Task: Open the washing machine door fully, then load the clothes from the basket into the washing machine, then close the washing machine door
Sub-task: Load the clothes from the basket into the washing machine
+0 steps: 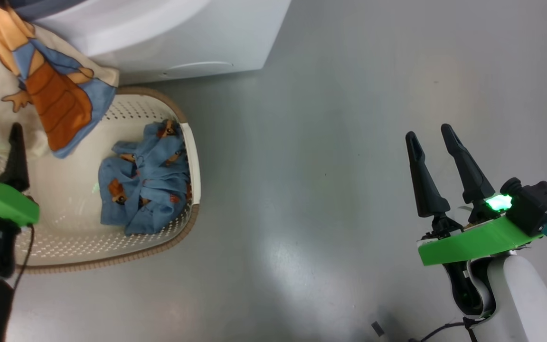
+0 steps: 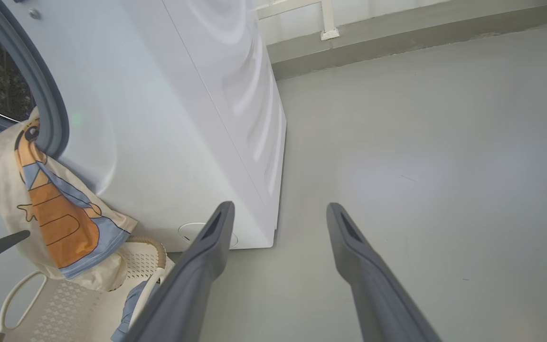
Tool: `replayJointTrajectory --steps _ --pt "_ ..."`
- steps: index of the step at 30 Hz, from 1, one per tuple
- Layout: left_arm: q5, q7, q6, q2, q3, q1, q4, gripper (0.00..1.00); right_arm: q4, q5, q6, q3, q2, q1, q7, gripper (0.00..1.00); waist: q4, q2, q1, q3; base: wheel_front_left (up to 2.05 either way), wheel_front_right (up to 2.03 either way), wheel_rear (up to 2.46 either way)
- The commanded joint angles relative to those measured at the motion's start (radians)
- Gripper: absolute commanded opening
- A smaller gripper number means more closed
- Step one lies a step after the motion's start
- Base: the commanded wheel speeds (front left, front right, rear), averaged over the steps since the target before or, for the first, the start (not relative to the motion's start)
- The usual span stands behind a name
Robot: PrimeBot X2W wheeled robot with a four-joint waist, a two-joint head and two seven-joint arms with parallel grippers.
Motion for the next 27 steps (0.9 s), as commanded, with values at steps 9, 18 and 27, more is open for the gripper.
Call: replayJointTrajectory --steps 9,18,27 --pt "-0.158 -0.006 -0.002 0.118 -0.127 -0.094 -0.024 1.0 -0.034 -0.017 0.001 0.041 0.013 -0.011 -0.005 1.0 -0.033 -0.0001 0.0 0.068 0.0 0.0 0.0" --pt "-0.289 -0.006 -0.002 0.159 -0.236 -0.131 -0.144 1.0 -0.036 -0.019 0.001 0.046 0.022 -0.026 -0.005 1.0 -0.042 -0.0001 0.0 0.086 0.0 0.0 0.0" --pt "-0.355 -0.006 -0.002 0.17 -0.277 -0.168 -0.197 1.0 -0.037 -0.017 0.001 0.051 0.032 -0.035 -0.005 1.0 -0.058 -0.0001 0.0 0.09 0.0 0.0 0.0"
